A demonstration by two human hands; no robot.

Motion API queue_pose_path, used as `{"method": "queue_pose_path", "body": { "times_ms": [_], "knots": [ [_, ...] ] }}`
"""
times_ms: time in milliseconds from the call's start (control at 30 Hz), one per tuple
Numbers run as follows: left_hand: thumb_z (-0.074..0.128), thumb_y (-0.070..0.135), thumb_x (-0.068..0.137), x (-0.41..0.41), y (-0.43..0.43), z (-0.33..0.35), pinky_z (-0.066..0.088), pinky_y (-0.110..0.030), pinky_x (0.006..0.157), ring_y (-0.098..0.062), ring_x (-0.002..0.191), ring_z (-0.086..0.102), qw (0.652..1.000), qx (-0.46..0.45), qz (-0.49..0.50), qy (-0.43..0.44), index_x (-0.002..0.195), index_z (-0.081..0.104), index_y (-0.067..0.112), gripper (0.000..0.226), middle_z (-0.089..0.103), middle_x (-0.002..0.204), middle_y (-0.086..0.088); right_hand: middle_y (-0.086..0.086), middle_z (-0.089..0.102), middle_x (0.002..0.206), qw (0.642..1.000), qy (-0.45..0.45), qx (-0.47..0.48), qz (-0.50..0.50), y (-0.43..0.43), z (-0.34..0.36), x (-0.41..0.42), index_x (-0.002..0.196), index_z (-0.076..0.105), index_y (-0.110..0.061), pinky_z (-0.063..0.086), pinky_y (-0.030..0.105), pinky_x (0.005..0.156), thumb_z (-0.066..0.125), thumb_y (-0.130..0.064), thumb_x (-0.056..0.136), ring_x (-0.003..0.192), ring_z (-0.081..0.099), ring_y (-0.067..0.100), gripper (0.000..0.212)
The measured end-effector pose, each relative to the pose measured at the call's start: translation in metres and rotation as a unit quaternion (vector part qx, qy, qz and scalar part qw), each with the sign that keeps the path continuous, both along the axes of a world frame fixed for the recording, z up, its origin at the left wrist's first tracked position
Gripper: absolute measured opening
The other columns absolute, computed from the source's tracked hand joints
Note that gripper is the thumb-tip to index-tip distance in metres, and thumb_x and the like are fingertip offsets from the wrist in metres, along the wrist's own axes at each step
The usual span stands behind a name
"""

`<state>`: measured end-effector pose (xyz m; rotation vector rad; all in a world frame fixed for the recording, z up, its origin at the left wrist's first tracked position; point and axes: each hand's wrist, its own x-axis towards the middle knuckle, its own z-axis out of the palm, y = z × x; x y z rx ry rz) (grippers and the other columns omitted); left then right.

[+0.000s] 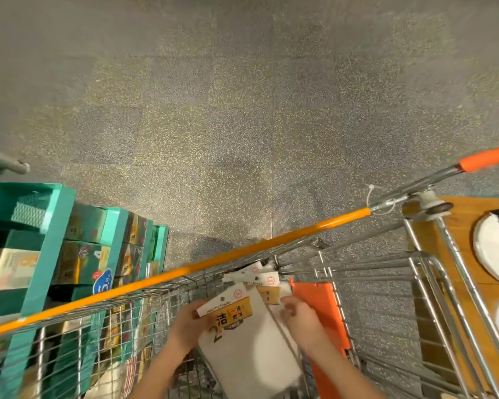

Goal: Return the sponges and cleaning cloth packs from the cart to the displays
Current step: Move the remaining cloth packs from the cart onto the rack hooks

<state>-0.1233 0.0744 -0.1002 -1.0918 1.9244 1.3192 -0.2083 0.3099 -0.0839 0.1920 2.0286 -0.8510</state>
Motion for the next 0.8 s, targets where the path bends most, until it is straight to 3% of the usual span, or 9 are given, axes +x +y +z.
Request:
{"method": "queue_pose_path", "body": {
  "times_ms": [100,233,367,433,533,667,800],
  "knots": [
    [0.07,0.006,0.083,0.012,-0.019,0.006,0.052,-0.022,0.059,-0.015,0.076,0.067,0.999,-0.011,0.033,0.013,0.093,0.067,0.02,0.017,0.072,0.085,-0.002,0.003,0.069,0.089,0.994,0.046,0.036,0.09,-0.015,-0.014,-0.015,0.108,0.061,-0.015,0.044,0.024,0.063,0.047,-0.011,0.094,0.082,0.067,0.02,0.02],
    [0.068,-0.001,0.083,0.021,-0.034,0.011,0.046,-0.009,0.054,-0.007,0.075,0.06,0.997,-0.009,0.071,0.037,0.088,0.064,0.019,0.021,0.068,0.083,0.004,0.008,0.067,0.107,0.979,0.079,0.091,0.164,-0.03,-0.039,-0.029,0.129,0.05,-0.017,0.054,0.032,0.073,0.049,-0.006,0.087,0.097,0.065,0.026,0.044],
    [0.069,0.001,0.082,0.028,-0.04,0.006,0.044,-0.011,0.055,-0.015,0.076,0.065,0.996,0.006,0.078,0.042,0.095,0.068,0.005,0.014,0.071,0.085,-0.004,0.006,0.042,0.143,0.957,0.094,0.101,0.256,-0.036,-0.057,-0.03,0.145,0.03,-0.017,0.04,0.038,0.104,0.053,-0.011,0.085,0.128,0.04,0.027,0.064],
    [0.069,0.003,0.082,0.032,-0.042,0.002,0.045,-0.014,0.056,-0.015,0.076,0.068,0.996,0.01,0.083,0.043,0.095,0.068,0.005,0.012,0.072,0.081,-0.004,0.005,0.029,0.151,0.944,0.094,0.122,0.291,-0.038,-0.064,-0.028,0.15,0.018,-0.019,0.031,0.039,0.112,0.054,-0.013,0.087,0.137,0.027,0.029,0.073],
    [0.068,0.004,0.084,0.032,-0.04,0.003,0.044,-0.013,0.055,-0.003,0.065,0.066,0.995,0.014,0.08,0.053,0.092,0.068,0.009,0.009,0.071,0.072,-0.001,0.005,0.016,0.156,0.937,0.075,0.139,0.311,-0.039,-0.072,-0.029,0.151,0.009,-0.027,0.021,0.041,0.116,0.055,-0.016,0.088,0.143,0.015,0.033,0.079],
    [0.067,0.004,0.085,0.034,-0.047,0.003,0.056,-0.039,0.077,-0.025,0.083,0.071,0.994,0.034,0.1,0.038,0.097,0.07,0.01,0.014,0.075,0.087,-0.005,0.009,0.035,0.137,0.931,0.119,0.161,0.306,-0.043,-0.067,-0.029,0.146,0.025,-0.018,0.039,0.04,0.106,0.058,-0.005,0.083,0.132,0.03,0.031,0.072],
    [0.068,0.0,0.082,0.039,-0.053,0.009,0.057,-0.036,0.067,-0.029,0.081,0.071,0.989,0.055,0.136,0.03,0.101,0.068,0.006,0.019,0.074,0.09,-0.011,0.013,0.041,0.129,0.914,0.193,0.194,0.301,-0.035,-0.055,-0.018,0.133,0.044,-0.015,0.042,0.035,0.098,0.054,-0.004,0.084,0.122,0.04,0.029,0.051]
  ]
}}
